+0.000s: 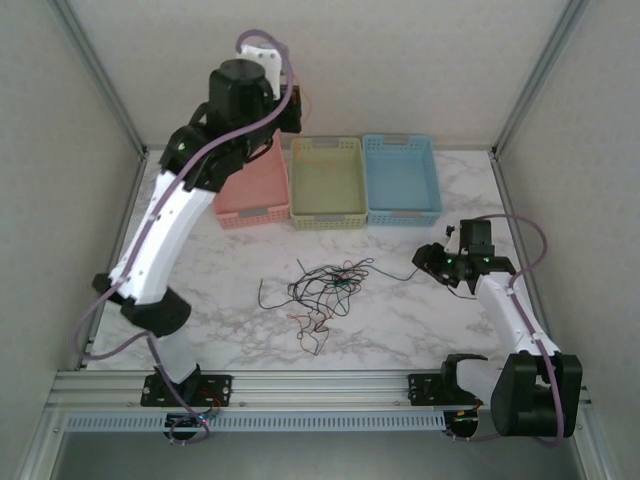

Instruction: Untangle the cables

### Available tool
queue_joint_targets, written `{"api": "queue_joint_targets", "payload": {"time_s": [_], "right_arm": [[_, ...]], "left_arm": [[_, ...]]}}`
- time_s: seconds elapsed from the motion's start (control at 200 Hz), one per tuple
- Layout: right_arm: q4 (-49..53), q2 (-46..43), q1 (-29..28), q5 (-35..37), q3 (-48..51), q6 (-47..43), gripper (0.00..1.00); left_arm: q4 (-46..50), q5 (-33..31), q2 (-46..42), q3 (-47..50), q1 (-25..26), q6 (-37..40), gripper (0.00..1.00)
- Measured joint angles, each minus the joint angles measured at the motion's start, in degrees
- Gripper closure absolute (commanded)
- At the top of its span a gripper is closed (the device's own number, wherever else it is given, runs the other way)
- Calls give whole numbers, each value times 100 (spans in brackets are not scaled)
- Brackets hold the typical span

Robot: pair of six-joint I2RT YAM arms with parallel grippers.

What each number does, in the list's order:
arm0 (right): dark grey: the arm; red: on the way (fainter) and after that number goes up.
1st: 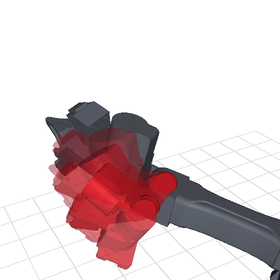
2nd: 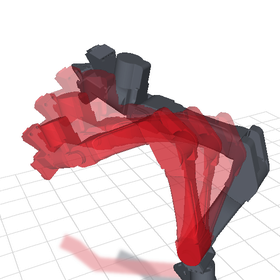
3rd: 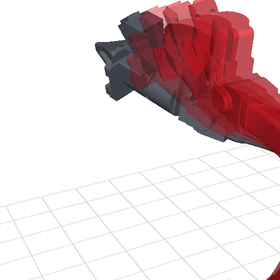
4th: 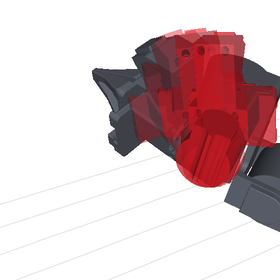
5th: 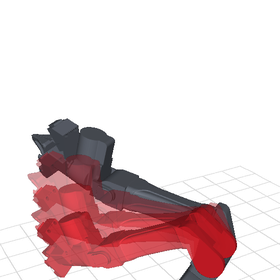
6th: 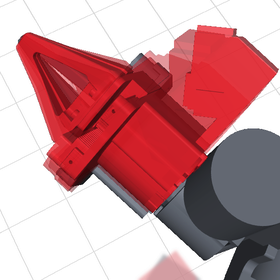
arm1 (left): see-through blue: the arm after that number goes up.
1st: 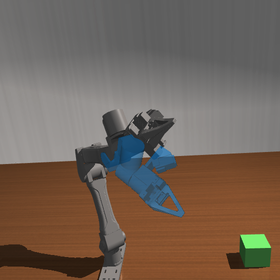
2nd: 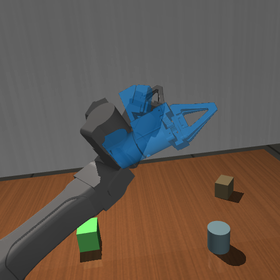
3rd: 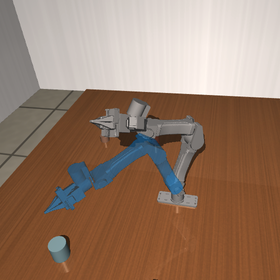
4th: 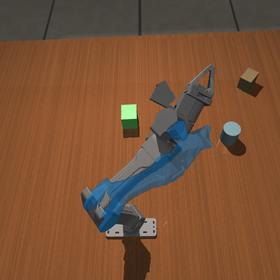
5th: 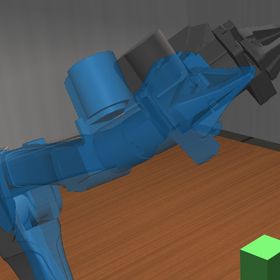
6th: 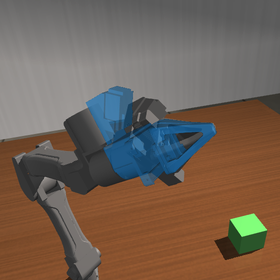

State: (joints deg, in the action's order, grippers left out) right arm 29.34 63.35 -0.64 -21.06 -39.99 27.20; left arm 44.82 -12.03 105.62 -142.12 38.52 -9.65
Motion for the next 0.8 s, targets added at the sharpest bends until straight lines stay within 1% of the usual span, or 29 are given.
{"api": "queue_joint_targets", "payload": {"time_s": [0.21, 0.37, 0.521, 0.686, 0.801], "right_arm": [[7, -76, 0, -2, 286, 68, 58], [50, -452, 0, -4, 306, 87, 57], [50, -767, 0, -24, 306, 92, 56], [55, -780, 0, -57, 306, 92, 56], [52, -780, 0, -129, 306, 92, 56]], "left_arm": [[-413, 455, 874, -640, -232, -66, 100], [-579, 619, 1510, -1270, -337, -216, 100], [-608, 686, 1926, -1338, -518, -413, 100], [-603, 719, 2470, -1342, -601, -525, 100], [-599, 890, 2806, -1342, -601, -557, 100]]}}
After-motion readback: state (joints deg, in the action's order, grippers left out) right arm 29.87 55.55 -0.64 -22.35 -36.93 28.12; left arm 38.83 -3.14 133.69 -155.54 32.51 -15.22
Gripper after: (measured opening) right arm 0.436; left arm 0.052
